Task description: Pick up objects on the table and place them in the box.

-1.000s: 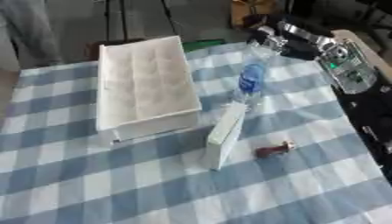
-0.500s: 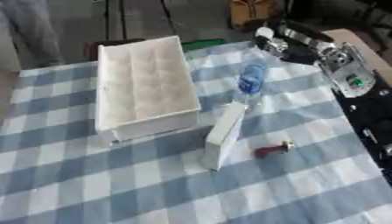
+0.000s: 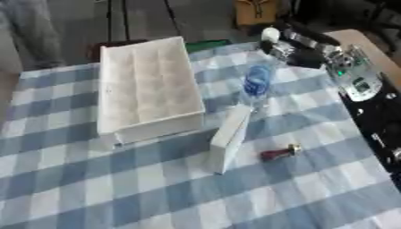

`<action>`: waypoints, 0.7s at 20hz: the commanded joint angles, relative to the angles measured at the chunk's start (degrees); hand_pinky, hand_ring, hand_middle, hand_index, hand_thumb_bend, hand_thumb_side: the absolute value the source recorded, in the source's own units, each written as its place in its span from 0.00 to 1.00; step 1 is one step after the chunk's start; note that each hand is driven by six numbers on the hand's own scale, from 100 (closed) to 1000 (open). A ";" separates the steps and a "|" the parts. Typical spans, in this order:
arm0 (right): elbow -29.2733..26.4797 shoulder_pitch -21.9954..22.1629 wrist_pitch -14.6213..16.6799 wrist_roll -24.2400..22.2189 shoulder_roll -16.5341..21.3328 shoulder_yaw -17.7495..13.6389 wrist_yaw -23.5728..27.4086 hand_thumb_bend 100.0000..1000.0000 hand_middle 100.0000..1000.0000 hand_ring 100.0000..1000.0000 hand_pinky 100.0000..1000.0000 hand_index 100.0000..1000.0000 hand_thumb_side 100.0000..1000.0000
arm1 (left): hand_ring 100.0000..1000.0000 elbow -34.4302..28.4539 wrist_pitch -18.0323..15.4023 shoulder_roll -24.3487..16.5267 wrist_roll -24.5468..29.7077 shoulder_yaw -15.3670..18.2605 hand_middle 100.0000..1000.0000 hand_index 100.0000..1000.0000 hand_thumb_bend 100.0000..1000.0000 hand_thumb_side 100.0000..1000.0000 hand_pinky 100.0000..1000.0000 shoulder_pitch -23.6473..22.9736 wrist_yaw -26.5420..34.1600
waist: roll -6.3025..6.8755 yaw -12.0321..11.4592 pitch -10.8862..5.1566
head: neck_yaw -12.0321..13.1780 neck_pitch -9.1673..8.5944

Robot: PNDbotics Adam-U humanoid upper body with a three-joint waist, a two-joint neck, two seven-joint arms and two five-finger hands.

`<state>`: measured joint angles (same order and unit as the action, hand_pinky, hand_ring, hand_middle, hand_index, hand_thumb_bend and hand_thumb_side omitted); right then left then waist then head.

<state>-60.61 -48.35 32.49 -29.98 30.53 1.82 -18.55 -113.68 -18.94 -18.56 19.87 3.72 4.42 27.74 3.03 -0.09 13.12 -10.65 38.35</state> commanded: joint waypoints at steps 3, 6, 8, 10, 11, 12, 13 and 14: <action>0.89 -0.18 0.48 -0.58 0.57 0.38 -1.88 0.00 0.86 0.71 0.81 0.97 0.93 | 0.69 -0.91 -0.04 -0.63 0.11 0.14 0.75 0.87 0.68 0.63 0.47 0.30 0.25 | -0.18 -0.15 -0.78 | -0.04 0.01; 1.57 -0.05 1.05 -0.75 0.15 0.47 -3.40 0.00 0.86 0.72 0.81 0.97 0.93 | 0.69 -0.91 -0.08 -0.62 0.09 0.14 0.75 0.87 0.68 0.63 0.47 0.30 0.22 | -0.18 -0.20 -0.76 | -0.05 0.03; 1.82 -0.04 1.39 -0.66 -0.01 0.50 -3.95 0.00 0.85 0.71 0.81 0.96 0.92 | 0.69 -0.91 -0.07 -0.62 0.09 0.13 0.75 0.87 0.68 0.63 0.47 0.32 0.23 | -0.19 -0.22 -0.75 | -0.06 0.03; 1.94 -0.03 1.74 -0.72 -0.22 0.63 -4.49 0.00 0.84 0.71 0.80 0.95 0.90 | 0.69 -0.91 -0.01 -0.62 0.13 0.06 0.75 0.87 0.68 0.63 0.47 0.39 0.23 | -0.22 -0.23 -0.73 | -0.10 0.02; 1.96 -0.01 1.92 -0.81 -0.31 0.71 -4.85 0.00 0.84 0.71 0.80 0.95 0.90 | 0.69 -0.91 0.02 -0.63 0.16 0.04 0.75 0.87 0.68 0.63 0.47 0.40 0.23 | -0.23 -0.24 -0.72 | -0.14 0.03; 1.99 0.01 2.06 -0.84 -0.38 0.74 -5.17 0.00 0.83 0.70 0.79 0.94 0.86 | 0.69 -0.91 0.03 -0.63 0.18 0.04 0.75 0.87 0.68 0.63 0.47 0.41 0.22 | -0.24 -0.24 -0.71 | -0.15 0.04; 2.05 0.03 2.20 -0.95 -0.43 0.79 -5.59 0.00 0.82 0.69 0.78 0.94 0.84 | 0.69 -0.91 0.04 -0.62 0.19 0.05 0.75 0.87 0.68 0.63 0.47 0.39 0.21 | -0.25 -0.28 -0.70 | -0.14 0.01; 2.11 0.03 2.33 -1.00 -0.49 0.80 -5.96 0.00 0.82 0.69 0.78 0.94 0.84 | 0.69 -0.91 0.04 -0.61 0.19 0.06 0.75 0.87 0.68 0.63 0.47 0.38 0.20 | -0.25 -0.29 -0.69 | -0.13 0.00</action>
<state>-59.22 -48.32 33.97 -29.95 29.88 2.01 -22.93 -113.68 -18.90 -18.56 19.91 3.72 4.43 27.74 2.83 -0.33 13.12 -10.68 38.35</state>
